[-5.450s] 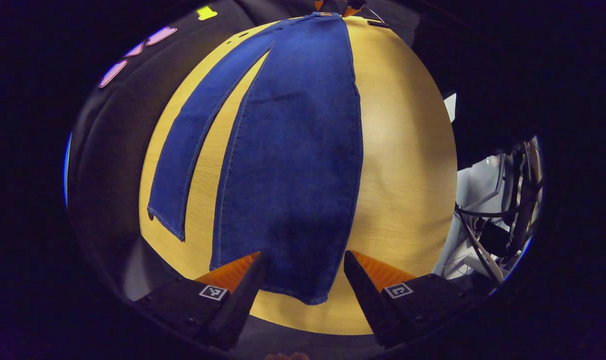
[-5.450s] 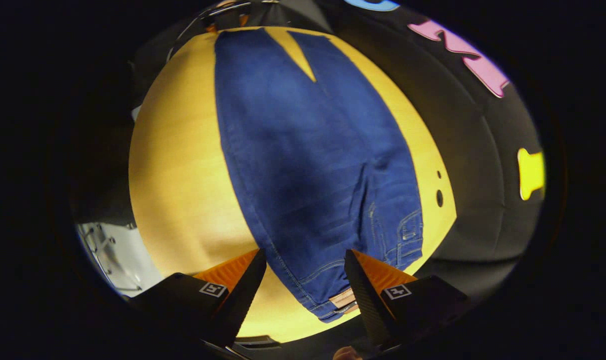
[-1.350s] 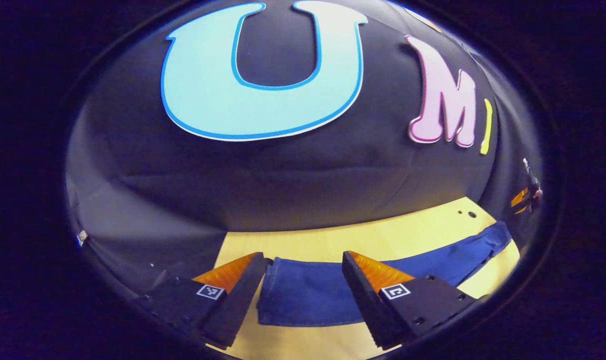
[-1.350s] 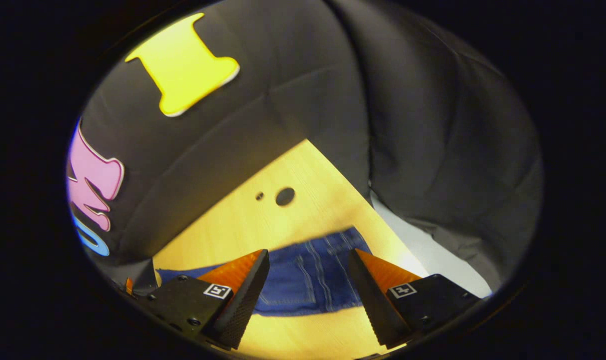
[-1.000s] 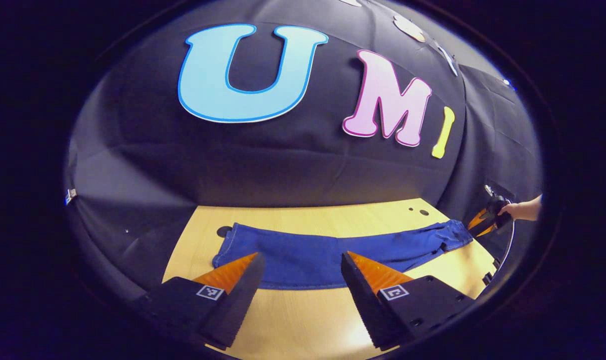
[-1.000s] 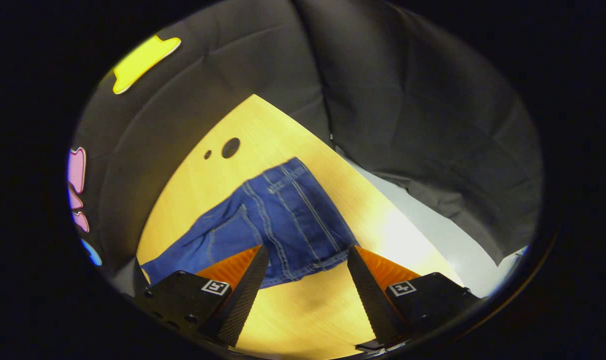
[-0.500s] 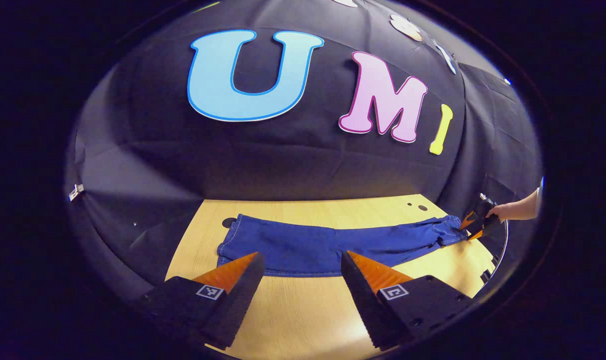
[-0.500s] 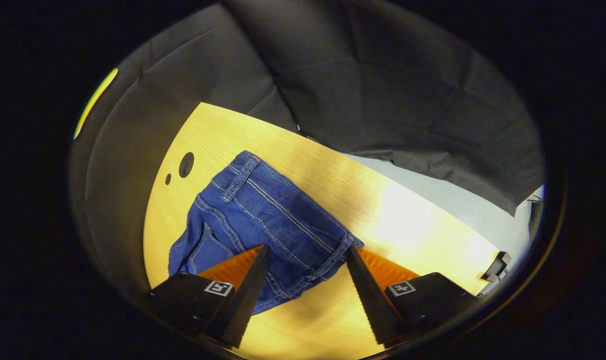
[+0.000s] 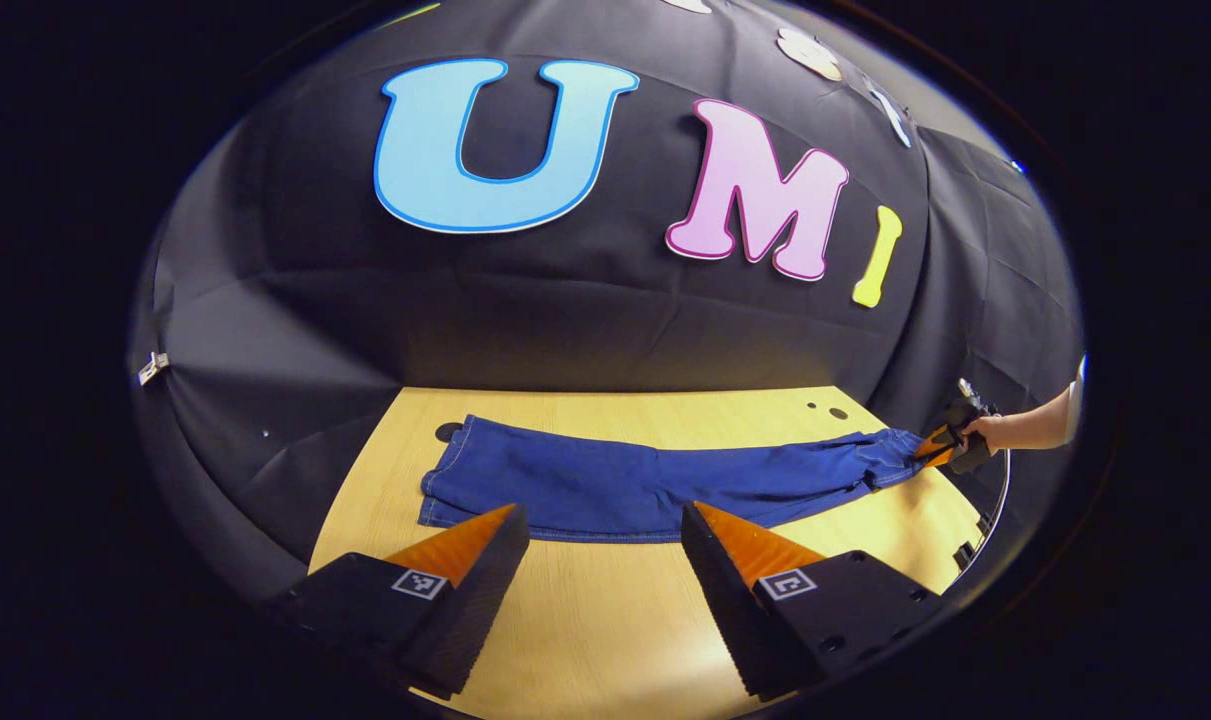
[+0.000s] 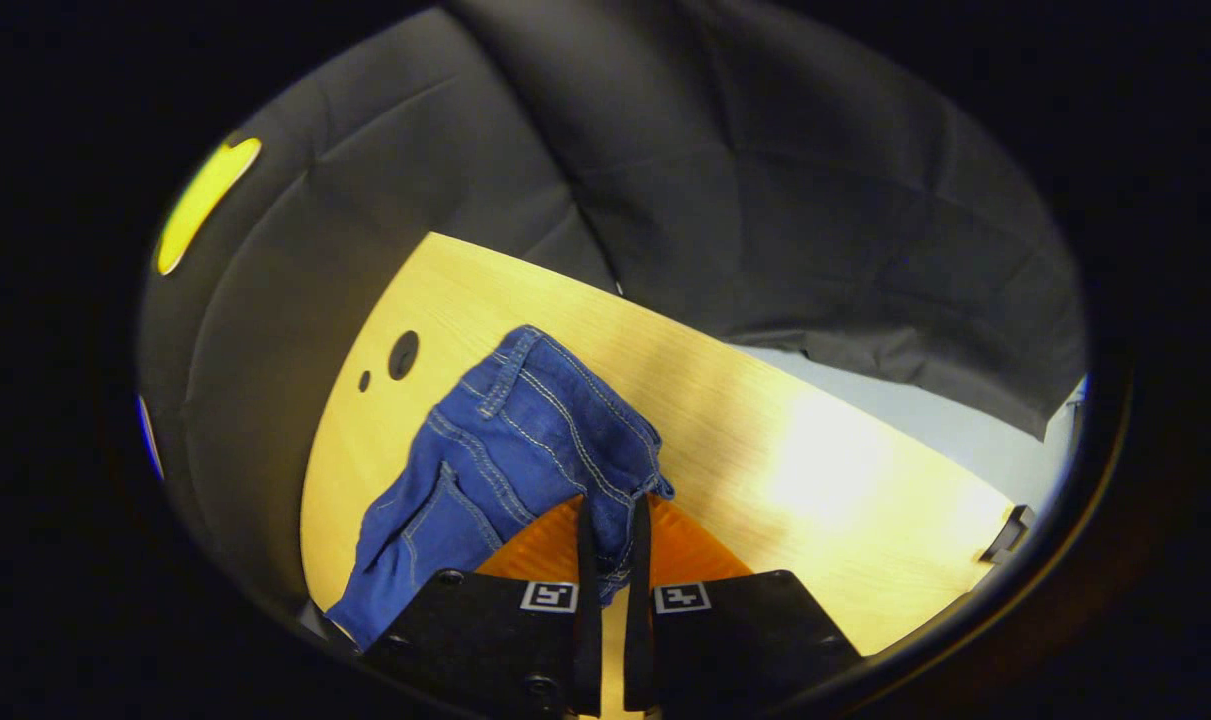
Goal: Grasp the waist and the cuffs of the jeans and fold them to make the two legs overlap; first hold the waist and fold one-third of the jeans toward the cuffs, then hold the cuffs and fold the remaining one-third in the same direction to finish folding.
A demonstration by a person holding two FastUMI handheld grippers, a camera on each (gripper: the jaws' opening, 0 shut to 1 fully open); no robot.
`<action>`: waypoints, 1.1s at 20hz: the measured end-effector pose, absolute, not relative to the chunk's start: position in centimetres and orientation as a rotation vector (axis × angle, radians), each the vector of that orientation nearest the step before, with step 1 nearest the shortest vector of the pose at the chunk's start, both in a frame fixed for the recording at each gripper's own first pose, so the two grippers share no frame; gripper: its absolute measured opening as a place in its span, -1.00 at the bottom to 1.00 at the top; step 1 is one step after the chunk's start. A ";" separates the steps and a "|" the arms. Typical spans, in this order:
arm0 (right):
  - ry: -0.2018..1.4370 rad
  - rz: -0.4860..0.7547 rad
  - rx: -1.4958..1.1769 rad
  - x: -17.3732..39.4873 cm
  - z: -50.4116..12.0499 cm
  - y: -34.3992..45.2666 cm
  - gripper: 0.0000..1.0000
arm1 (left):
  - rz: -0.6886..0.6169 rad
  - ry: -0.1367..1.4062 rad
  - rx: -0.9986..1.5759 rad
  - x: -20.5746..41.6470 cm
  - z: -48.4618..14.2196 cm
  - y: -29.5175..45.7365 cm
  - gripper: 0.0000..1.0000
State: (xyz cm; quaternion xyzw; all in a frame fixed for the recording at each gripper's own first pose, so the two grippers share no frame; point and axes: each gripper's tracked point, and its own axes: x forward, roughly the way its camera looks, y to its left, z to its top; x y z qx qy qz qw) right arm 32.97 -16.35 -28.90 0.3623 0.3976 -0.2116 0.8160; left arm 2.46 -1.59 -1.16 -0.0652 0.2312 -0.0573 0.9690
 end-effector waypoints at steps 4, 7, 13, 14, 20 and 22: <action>0.633 -0.296 0.564 36.4 -17.7 -14.2 -0.75 | -0.115 0.469 -0.141 2.5 -1.0 -1.0 0.94; 0.518 -0.118 0.400 38.7 -9.3 -6.1 -0.75 | -0.123 0.470 -0.140 2.3 -0.8 -0.7 0.94; 0.443 0.200 0.112 40.3 -8.0 17.2 -0.77 | -0.095 0.480 -0.170 0.7 -0.6 1.7 0.94; 0.466 0.244 0.070 40.1 -10.3 21.3 -0.77 | -0.091 0.495 -0.176 0.2 -1.0 1.9 0.93; 0.759 0.417 -0.161 34.2 -28.8 33.4 -0.75 | -0.059 0.559 -0.198 -1.2 -3.8 3.3 0.93; 0.720 0.430 -0.192 34.5 -28.8 33.3 -0.75 | -0.042 0.576 -0.243 -0.9 -4.7 3.8 0.93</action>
